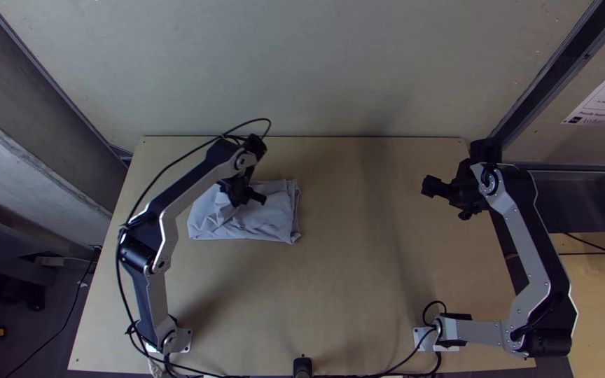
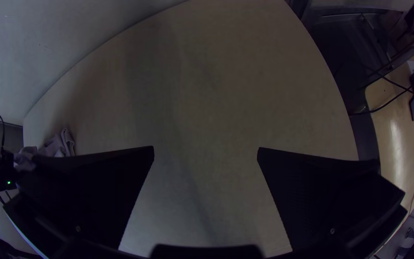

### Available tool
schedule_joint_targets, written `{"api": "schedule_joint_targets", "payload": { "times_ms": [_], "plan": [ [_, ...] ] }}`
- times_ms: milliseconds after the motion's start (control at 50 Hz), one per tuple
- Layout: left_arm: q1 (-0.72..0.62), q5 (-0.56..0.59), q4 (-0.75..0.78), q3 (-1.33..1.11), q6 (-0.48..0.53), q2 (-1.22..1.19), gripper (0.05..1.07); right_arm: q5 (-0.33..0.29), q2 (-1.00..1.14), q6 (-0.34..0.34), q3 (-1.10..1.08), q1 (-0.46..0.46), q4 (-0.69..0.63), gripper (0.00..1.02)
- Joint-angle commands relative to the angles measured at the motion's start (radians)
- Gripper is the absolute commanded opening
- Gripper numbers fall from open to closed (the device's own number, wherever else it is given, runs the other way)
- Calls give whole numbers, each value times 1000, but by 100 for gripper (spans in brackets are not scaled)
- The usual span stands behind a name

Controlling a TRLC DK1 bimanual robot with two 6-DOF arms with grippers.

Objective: Fold the t-shirt

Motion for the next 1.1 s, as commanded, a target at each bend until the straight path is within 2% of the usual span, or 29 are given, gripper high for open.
{"api": "schedule_joint_targets", "payload": {
  "times_ms": [0,40,60,160,240,340,400,500,660,860,940,1080],
  "plan": [
    [-52,-3,-29,54,-43,39,53,-12,-26,-18,-33,-15,5,99],
    [-66,20,-33,71,-44,57,80,-12,-28,-18,-37,-18,6,99],
    [-71,36,-44,86,-51,67,85,-12,-28,-20,-37,-20,6,99],
    [-101,110,-73,171,-86,122,87,-14,-34,-29,-49,-21,11,99],
    [-129,124,-79,246,-115,160,102,-14,-40,-32,-61,-21,16,99],
    [-143,162,-79,364,-178,212,102,-14,-49,-33,-73,-20,17,99],
    [-143,267,-68,424,-198,231,102,-14,-57,-38,-83,-18,26,99],
    [-144,385,8,431,-222,234,102,-14,-63,-47,-86,-20,28,99],
    [-147,472,47,435,-255,243,102,-14,-68,-60,-89,-39,28,99],
    [-147,471,44,435,-262,243,102,-14,-74,-72,-95,-46,29,99],
    [-141,418,39,430,-247,231,102,-14,-76,-84,-83,-47,37,99],
    [-103,346,51,402,-193,148,102,-14,-76,-149,-26,-49,43,99]
  ]
}}
